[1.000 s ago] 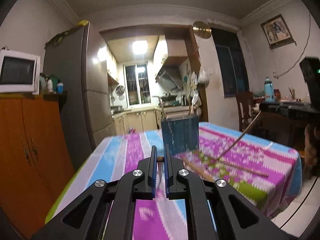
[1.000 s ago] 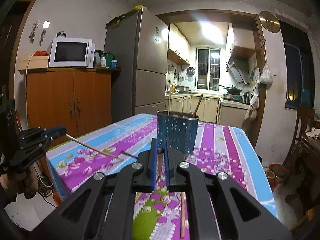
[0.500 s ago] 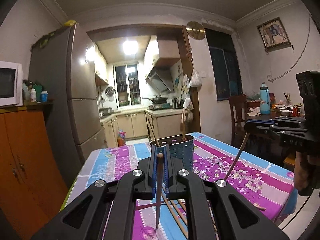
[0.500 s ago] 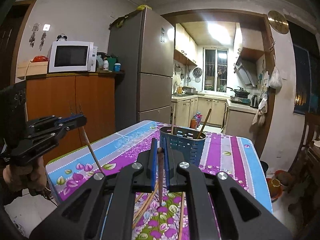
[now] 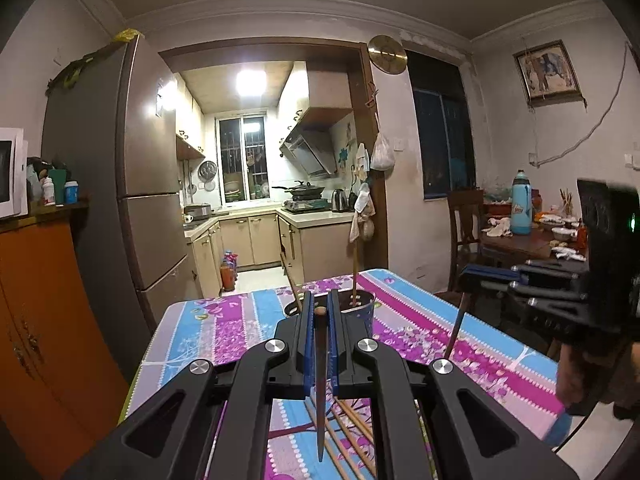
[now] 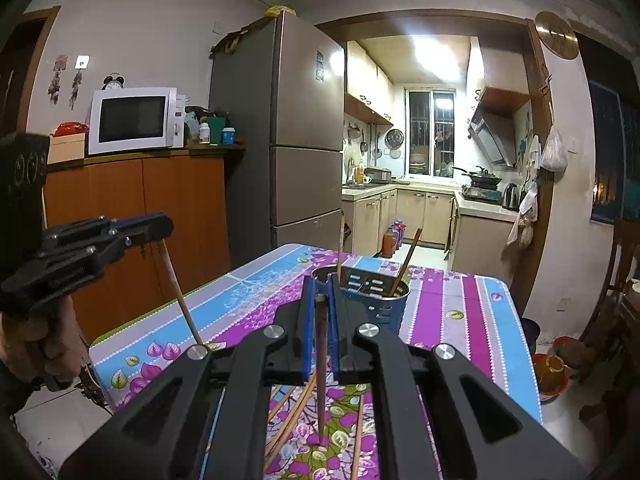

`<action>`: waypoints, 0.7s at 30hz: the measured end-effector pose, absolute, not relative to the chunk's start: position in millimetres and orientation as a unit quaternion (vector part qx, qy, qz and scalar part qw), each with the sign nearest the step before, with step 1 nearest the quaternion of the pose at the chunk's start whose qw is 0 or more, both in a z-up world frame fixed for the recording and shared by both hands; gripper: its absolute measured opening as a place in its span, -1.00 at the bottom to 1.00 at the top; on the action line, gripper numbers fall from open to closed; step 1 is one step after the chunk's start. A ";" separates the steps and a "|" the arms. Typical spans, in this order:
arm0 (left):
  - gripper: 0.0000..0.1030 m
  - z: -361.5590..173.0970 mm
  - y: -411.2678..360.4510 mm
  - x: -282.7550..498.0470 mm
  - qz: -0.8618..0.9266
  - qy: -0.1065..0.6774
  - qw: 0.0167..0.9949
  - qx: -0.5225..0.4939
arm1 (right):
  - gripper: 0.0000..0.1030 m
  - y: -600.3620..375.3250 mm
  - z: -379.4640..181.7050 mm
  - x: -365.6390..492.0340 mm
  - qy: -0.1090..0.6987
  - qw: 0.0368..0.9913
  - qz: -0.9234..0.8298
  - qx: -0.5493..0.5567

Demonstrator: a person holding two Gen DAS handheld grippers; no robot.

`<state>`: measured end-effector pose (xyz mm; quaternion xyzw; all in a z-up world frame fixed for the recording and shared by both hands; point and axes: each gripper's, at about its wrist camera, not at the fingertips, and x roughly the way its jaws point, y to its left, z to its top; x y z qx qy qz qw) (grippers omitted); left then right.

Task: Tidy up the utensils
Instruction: 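Carry the left tool's chopstick over the holder while the right tool lowers its chopstick in, then open the left tool to drop its chopstick into the holder while the right tool releases its chopstick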

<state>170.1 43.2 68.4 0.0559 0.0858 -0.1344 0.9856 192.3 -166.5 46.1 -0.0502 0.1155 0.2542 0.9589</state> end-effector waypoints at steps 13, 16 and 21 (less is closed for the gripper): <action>-0.85 125.4 38.4 212.1 -0.144 0.091 0.985 0.026 | -0.90 -180.7 102.9 227.4 0.097 0.964 0.243 -0.038; -0.85 139.8 38.3 225.4 -0.143 0.092 0.985 0.018 | -0.90 -182.5 121.8 241.9 0.092 0.966 0.240 -0.036; -0.85 165.8 38.9 254.8 -0.138 0.093 0.986 0.010 | -0.90 -181.4 154.3 272.9 0.088 0.968 0.232 -0.035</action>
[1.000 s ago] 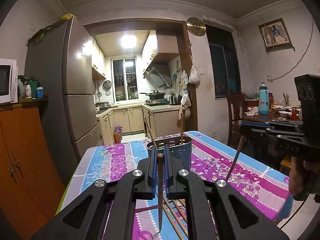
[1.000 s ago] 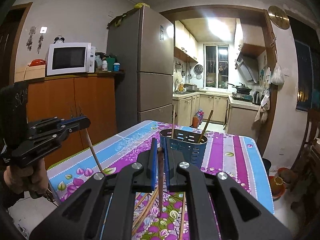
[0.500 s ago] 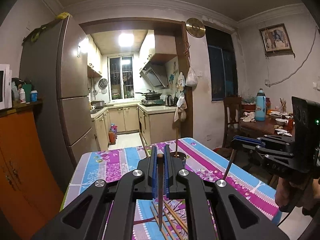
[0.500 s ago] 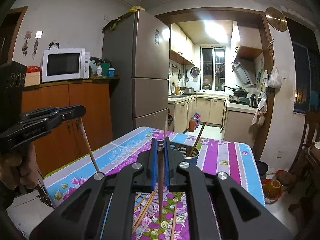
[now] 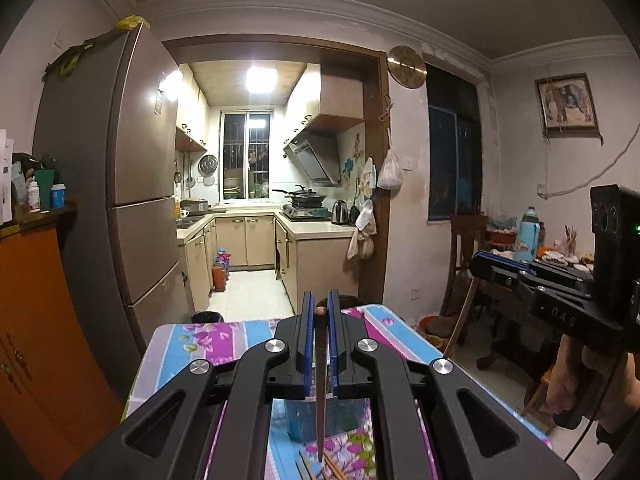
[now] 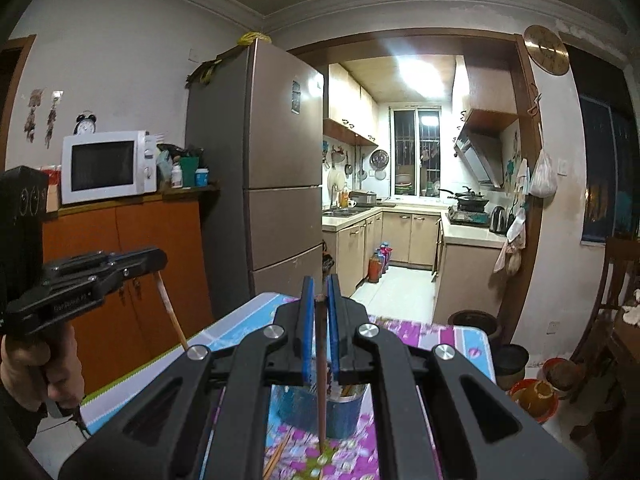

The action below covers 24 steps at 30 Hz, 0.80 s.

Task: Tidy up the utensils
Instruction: 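Open the left tool to drop its chopstick into the holder while the right tool releases its chopstick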

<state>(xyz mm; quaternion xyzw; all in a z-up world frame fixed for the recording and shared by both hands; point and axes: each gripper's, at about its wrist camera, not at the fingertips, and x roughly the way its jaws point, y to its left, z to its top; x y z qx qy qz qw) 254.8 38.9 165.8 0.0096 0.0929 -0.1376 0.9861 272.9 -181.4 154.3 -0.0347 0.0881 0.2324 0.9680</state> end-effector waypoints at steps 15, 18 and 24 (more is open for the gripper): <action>-0.85 202.9 32.0 343.9 -0.114 0.084 0.990 0.007 | -0.90 -170.1 189.1 357.7 0.087 0.973 0.212 -0.037; -0.85 197.9 30.0 357.7 -0.116 0.091 0.989 0.006 | -0.90 -165.9 181.1 368.3 0.095 0.971 0.215 -0.039; -0.85 178.0 32.9 381.9 -0.119 0.116 0.986 -0.002 | -0.90 -163.4 163.7 381.8 0.115 0.969 0.217 -0.030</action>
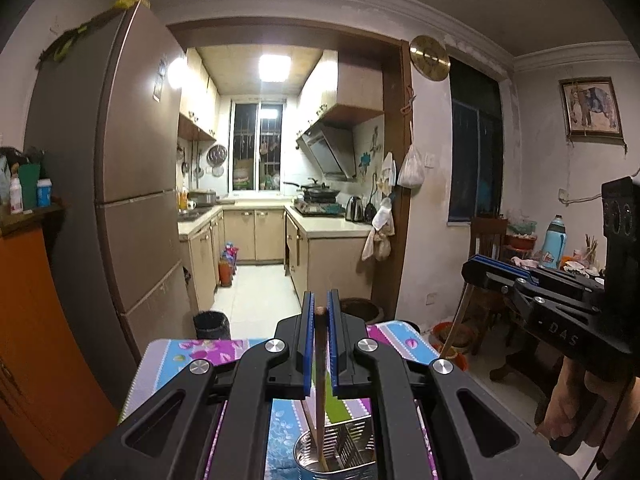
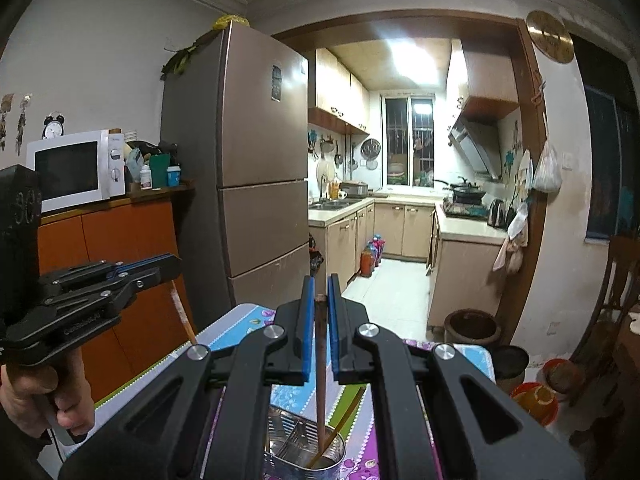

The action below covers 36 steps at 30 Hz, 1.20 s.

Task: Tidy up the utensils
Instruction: 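Open the left tool to drop its chopstick into the holder while the right tool releases its chopstick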

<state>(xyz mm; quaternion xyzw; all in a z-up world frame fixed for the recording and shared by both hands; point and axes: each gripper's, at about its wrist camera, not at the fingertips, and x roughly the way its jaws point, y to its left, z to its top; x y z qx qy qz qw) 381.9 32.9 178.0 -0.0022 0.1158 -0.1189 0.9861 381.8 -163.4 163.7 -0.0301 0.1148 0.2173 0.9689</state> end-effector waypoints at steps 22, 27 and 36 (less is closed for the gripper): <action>-0.85 124.4 21.6 435.9 -0.117 0.167 0.979 0.008 | -0.90 -163.5 113.8 425.7 0.182 0.959 0.215 -0.012; -0.84 120.4 24.7 442.4 -0.107 0.171 0.979 0.003 | -0.89 -166.4 108.3 434.0 0.190 0.958 0.213 -0.009; -0.21 121.5 37.4 442.0 -0.091 0.168 0.981 -0.013 | -0.80 -185.6 110.8 423.8 0.176 0.964 0.200 0.003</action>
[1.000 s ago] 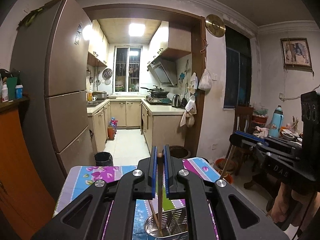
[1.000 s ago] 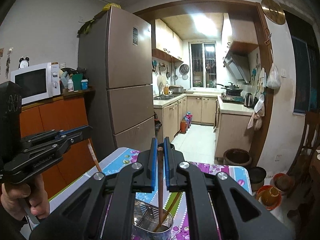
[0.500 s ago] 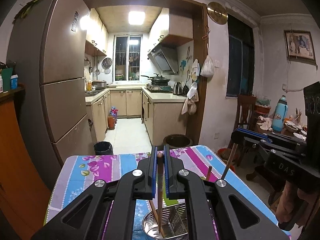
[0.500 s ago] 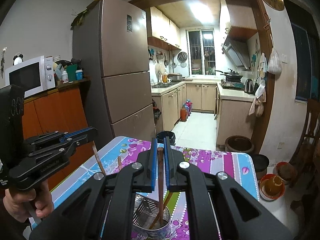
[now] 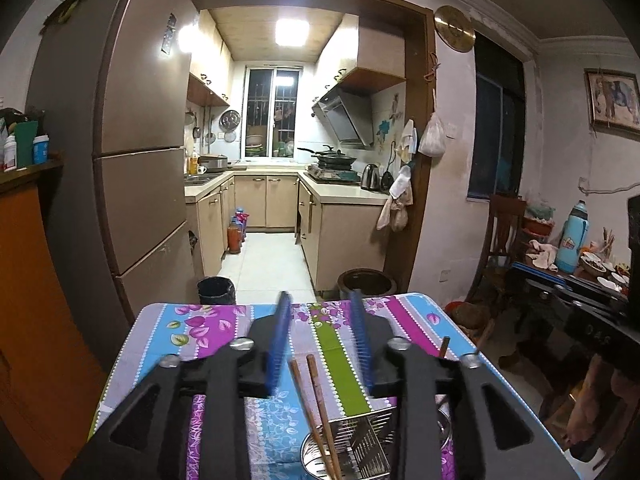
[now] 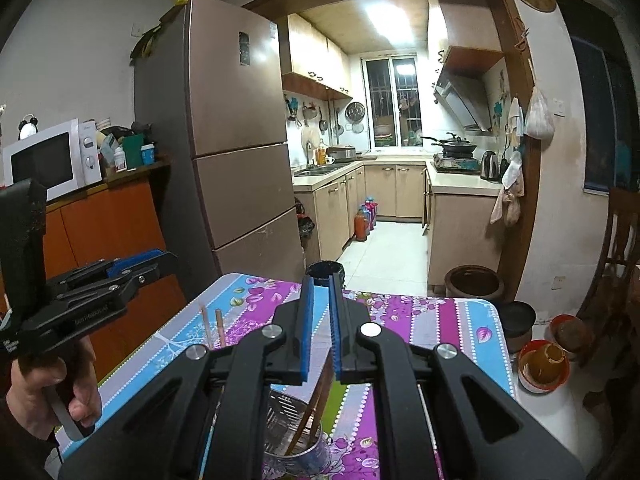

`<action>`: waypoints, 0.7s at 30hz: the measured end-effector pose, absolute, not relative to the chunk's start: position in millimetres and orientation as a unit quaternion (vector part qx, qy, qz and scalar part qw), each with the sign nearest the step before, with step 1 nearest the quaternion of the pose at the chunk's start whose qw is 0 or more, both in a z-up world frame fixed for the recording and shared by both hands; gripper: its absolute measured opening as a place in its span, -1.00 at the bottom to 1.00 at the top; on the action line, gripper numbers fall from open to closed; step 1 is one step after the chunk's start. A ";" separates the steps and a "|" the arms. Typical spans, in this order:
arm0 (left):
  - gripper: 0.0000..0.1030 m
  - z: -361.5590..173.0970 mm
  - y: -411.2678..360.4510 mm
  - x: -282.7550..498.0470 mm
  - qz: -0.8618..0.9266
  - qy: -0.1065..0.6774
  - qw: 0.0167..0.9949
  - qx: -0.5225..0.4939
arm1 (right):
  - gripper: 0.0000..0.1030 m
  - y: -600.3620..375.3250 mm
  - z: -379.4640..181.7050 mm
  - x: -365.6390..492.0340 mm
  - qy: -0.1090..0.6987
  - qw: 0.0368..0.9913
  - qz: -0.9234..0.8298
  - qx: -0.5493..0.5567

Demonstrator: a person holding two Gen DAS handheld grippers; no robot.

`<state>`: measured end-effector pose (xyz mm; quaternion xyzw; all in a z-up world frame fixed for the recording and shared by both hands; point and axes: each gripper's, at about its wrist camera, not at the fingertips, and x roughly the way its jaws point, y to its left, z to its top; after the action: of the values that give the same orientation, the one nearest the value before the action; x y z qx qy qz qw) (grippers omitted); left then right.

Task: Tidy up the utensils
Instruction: 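Open the left tool to drop its chopstick into the holder while the right tool releases its chopstick, then move both open tools back over the loose chopsticks on the table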

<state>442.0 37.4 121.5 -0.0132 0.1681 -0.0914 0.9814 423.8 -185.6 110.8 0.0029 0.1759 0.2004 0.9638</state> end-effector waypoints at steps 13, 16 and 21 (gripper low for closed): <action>0.35 139.6 51.2 395.2 -0.084 0.143 0.986 -0.016 | 0.03 -203.2 129.7 379.5 0.139 0.971 0.194 -0.006; 0.40 142.3 55.6 369.3 -0.091 0.132 0.987 -0.013 | 0.12 -212.4 134.9 354.7 0.131 0.971 0.202 0.000; 0.62 138.2 64.6 299.5 -0.100 0.095 0.990 0.005 | 0.28 -222.1 135.5 290.2 0.109 0.967 0.229 -0.013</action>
<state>299.5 64.6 138.2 0.0051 0.0955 -0.0996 0.9904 290.2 -222.1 135.5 -0.0133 0.1095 0.2295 0.9670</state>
